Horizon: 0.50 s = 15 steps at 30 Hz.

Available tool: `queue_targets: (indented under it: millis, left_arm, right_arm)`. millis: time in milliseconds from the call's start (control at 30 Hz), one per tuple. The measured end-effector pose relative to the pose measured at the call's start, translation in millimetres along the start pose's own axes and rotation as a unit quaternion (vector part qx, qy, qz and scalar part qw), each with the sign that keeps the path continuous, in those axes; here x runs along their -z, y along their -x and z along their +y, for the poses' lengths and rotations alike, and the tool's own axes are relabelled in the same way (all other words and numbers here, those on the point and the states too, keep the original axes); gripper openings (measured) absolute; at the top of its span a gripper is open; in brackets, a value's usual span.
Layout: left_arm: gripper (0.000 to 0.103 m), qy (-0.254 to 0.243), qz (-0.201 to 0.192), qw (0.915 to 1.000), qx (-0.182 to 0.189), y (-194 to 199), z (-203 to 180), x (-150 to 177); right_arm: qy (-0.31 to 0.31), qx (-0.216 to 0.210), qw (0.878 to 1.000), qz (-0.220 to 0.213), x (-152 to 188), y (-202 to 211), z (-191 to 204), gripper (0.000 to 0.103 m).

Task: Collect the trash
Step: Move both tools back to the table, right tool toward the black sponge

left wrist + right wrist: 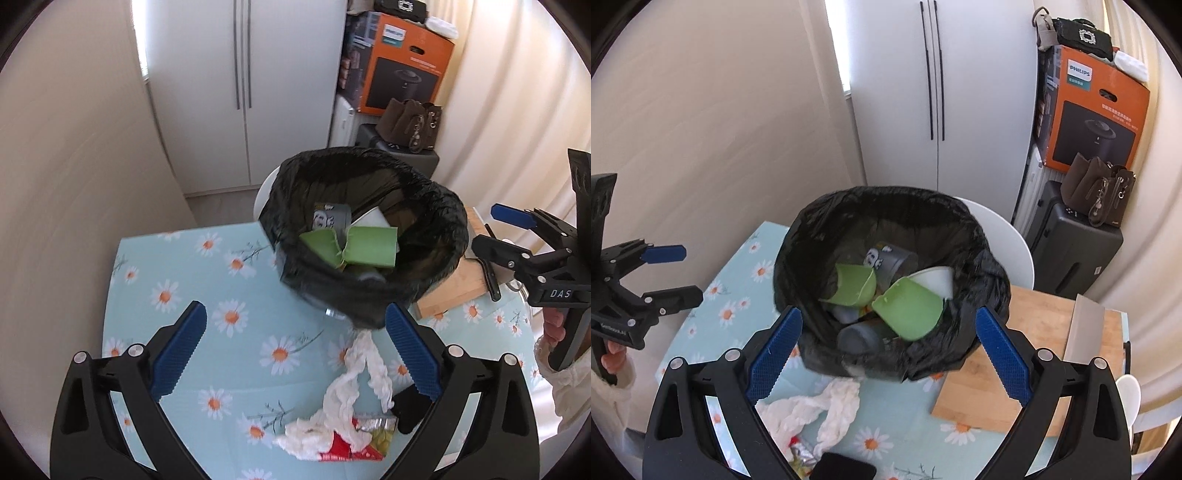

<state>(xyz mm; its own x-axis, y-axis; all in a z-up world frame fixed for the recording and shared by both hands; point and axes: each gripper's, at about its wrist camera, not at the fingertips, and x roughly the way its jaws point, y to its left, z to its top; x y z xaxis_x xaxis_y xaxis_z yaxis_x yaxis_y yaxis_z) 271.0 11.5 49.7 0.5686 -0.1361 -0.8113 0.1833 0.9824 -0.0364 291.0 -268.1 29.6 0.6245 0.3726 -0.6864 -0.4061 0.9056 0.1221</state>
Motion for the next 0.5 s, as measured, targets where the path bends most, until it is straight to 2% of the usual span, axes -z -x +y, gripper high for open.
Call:
queue_targets:
  millis: [500]
  left_arm:
    - [0.097, 0.026, 0.011, 0.9993, -0.024, 23, 2, 59]
  right_arm:
    - [0.017, 0.004, 1.000, 0.024, 43, 24, 20, 0.091]
